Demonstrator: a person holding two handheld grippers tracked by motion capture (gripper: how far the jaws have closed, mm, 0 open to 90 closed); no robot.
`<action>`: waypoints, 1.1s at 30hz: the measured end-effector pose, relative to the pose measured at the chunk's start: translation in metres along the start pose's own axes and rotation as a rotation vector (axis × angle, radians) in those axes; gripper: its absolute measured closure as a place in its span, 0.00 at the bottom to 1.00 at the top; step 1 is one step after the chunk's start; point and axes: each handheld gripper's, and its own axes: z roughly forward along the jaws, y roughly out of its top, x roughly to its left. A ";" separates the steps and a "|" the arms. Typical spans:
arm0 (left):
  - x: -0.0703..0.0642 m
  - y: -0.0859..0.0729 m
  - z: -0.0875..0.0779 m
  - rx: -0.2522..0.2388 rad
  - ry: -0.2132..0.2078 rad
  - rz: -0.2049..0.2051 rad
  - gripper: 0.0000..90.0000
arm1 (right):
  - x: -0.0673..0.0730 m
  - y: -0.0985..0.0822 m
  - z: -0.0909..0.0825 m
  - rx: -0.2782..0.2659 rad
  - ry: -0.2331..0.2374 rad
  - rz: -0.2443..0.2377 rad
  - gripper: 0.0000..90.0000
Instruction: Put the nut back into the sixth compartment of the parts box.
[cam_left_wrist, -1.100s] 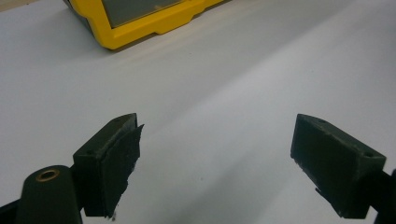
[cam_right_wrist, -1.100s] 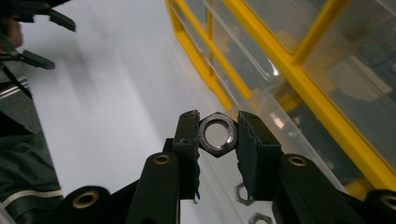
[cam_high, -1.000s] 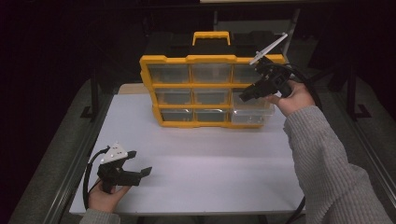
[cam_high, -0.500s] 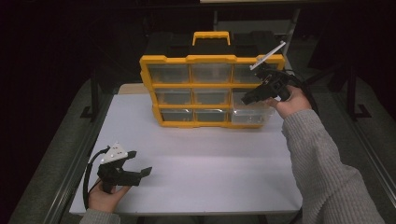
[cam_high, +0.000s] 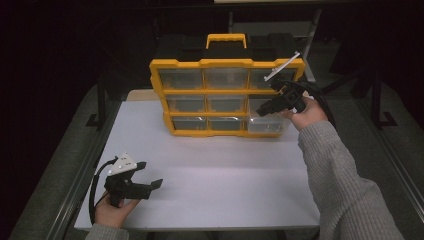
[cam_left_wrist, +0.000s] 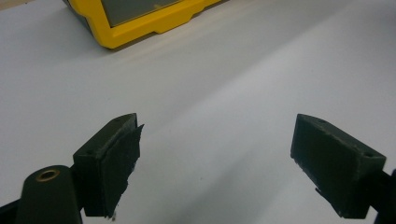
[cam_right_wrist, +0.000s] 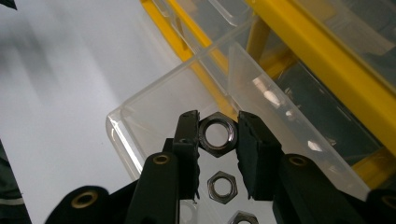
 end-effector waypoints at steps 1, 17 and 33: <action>0.000 0.000 0.000 0.000 0.000 0.000 0.17 | 0.000 0.000 0.001 0.000 0.002 0.006 0.76; 0.000 0.000 0.000 0.001 -0.001 0.001 0.17 | 0.001 -0.002 -0.010 -0.041 0.006 0.015 0.71; 0.000 0.000 0.000 0.001 0.001 0.003 0.17 | 0.020 -0.023 -0.047 -0.101 0.017 -0.012 0.64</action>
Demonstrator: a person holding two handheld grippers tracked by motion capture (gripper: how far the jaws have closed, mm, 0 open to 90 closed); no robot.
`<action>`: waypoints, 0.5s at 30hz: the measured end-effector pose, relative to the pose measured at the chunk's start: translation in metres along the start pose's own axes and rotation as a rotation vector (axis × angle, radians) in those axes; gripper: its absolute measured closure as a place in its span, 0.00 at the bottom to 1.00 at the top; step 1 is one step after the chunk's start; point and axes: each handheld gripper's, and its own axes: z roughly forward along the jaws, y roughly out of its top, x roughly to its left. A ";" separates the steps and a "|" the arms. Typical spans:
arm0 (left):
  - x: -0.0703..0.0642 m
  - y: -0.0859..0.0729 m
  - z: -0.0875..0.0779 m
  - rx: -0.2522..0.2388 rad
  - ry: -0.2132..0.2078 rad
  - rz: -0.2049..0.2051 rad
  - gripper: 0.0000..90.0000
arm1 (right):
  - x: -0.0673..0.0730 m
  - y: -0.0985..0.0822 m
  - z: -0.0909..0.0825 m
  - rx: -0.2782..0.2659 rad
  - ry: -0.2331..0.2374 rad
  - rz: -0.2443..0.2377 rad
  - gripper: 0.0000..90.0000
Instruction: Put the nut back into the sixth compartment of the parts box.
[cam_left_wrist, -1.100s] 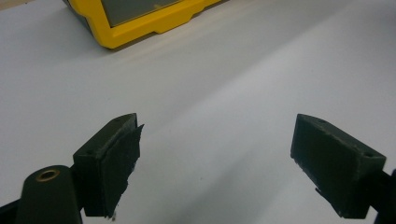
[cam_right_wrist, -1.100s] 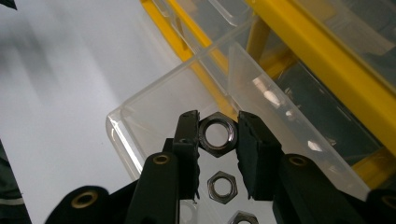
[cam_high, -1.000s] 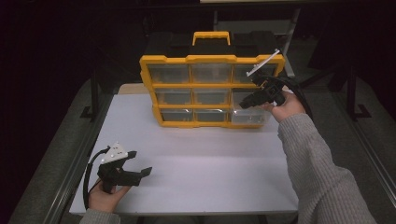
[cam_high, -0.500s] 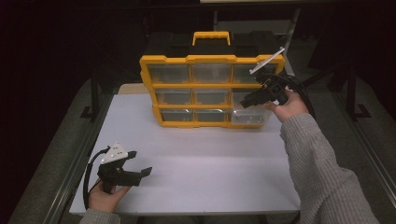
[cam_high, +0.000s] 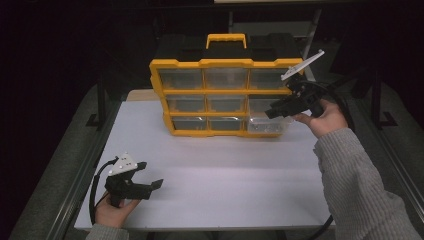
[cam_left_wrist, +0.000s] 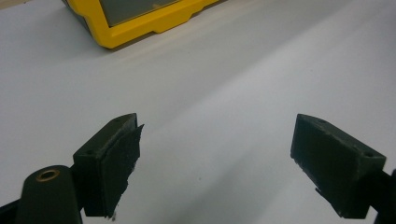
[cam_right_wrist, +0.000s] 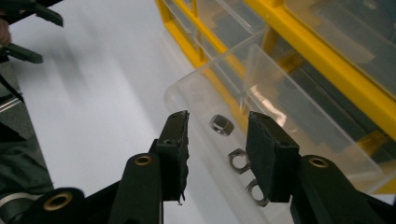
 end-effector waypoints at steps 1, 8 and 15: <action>0.000 0.000 0.000 0.000 0.000 -0.001 0.17 | 0.002 -0.002 -0.001 -0.003 0.002 0.001 0.63; -0.001 0.000 0.001 -0.007 0.001 -0.007 0.17 | 0.015 -0.014 -0.009 -0.027 0.016 -0.014 0.59; -0.001 0.000 0.001 -0.007 0.001 -0.005 0.17 | 0.025 -0.027 -0.012 -0.047 0.018 -0.018 0.55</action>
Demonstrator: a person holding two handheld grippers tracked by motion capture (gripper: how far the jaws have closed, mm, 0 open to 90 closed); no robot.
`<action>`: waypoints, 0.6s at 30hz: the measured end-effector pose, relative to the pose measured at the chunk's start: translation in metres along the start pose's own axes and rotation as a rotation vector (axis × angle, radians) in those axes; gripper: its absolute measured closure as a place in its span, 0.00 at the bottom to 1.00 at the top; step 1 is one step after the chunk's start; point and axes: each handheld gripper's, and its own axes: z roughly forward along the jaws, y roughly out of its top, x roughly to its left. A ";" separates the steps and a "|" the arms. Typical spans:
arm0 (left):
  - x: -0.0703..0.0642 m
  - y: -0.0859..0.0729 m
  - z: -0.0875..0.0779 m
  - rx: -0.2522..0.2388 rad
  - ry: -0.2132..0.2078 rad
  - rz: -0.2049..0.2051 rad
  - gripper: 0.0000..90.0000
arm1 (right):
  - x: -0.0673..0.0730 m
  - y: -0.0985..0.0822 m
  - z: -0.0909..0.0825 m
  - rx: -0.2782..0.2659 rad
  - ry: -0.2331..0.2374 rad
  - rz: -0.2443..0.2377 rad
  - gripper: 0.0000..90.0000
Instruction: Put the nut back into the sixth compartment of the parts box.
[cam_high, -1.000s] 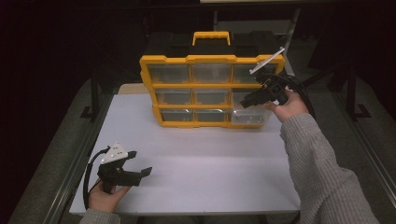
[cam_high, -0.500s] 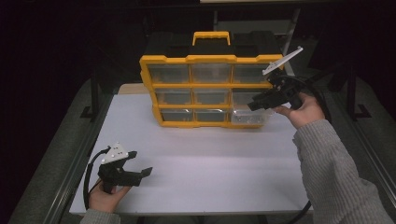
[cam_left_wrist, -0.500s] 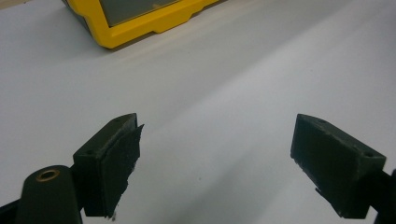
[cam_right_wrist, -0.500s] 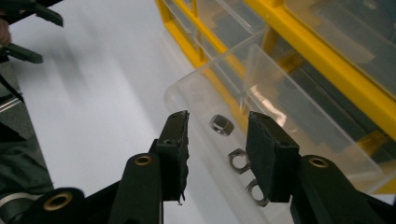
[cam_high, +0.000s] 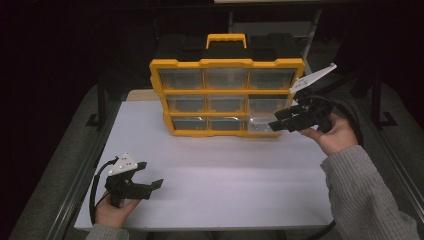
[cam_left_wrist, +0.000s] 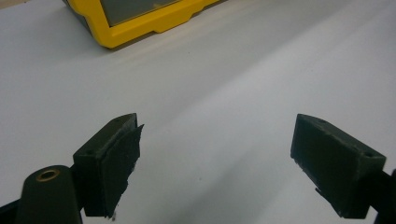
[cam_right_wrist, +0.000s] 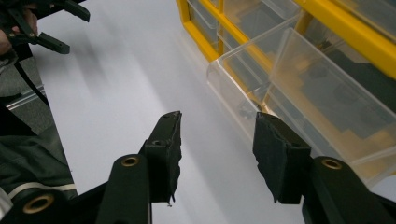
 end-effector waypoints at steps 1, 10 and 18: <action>0.000 0.000 0.000 0.000 0.000 -0.001 0.17 | 0.001 -0.002 0.000 0.002 -0.002 0.002 0.55; 0.000 0.000 0.001 0.001 0.000 0.001 0.17 | 0.011 -0.023 0.006 -0.001 -0.002 0.000 0.51; 0.000 0.000 0.001 0.000 0.000 0.004 0.17 | 0.018 -0.040 0.015 -0.003 0.009 0.009 0.46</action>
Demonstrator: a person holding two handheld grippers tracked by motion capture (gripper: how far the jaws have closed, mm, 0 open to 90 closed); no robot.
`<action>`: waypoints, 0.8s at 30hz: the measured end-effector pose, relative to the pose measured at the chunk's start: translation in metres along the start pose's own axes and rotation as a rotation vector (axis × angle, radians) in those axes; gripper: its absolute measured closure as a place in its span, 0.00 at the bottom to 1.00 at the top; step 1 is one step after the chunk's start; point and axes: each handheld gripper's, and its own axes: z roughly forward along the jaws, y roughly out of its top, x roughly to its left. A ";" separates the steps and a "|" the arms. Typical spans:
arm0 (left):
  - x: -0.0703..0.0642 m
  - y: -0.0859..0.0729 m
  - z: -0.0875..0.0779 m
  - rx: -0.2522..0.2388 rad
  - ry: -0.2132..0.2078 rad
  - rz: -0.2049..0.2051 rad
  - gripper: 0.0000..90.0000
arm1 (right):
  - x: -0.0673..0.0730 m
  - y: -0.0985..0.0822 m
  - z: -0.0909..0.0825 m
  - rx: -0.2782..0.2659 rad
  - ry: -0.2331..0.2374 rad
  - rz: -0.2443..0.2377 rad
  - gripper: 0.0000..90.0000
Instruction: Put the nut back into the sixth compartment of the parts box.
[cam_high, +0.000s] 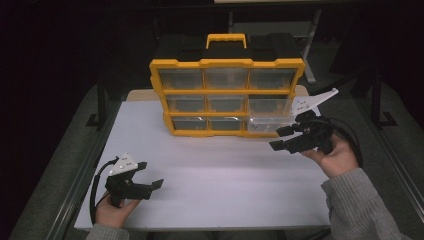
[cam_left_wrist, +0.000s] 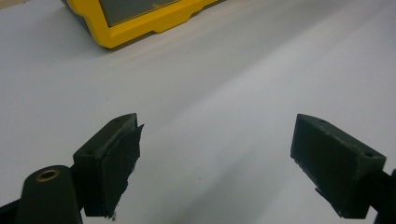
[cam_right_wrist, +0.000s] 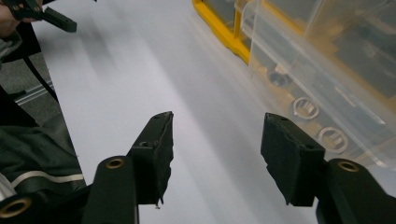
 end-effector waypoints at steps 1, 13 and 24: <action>0.000 0.000 0.000 0.000 0.000 0.000 0.17 | 0.000 0.000 0.000 0.000 0.000 0.000 0.46; 0.000 0.000 -0.001 0.004 -0.001 0.006 0.17 | 0.002 -0.026 0.019 0.013 0.002 0.018 0.39; -0.002 0.000 0.000 0.002 -0.006 -0.001 0.17 | -0.001 -0.047 0.035 0.012 -0.008 0.054 0.32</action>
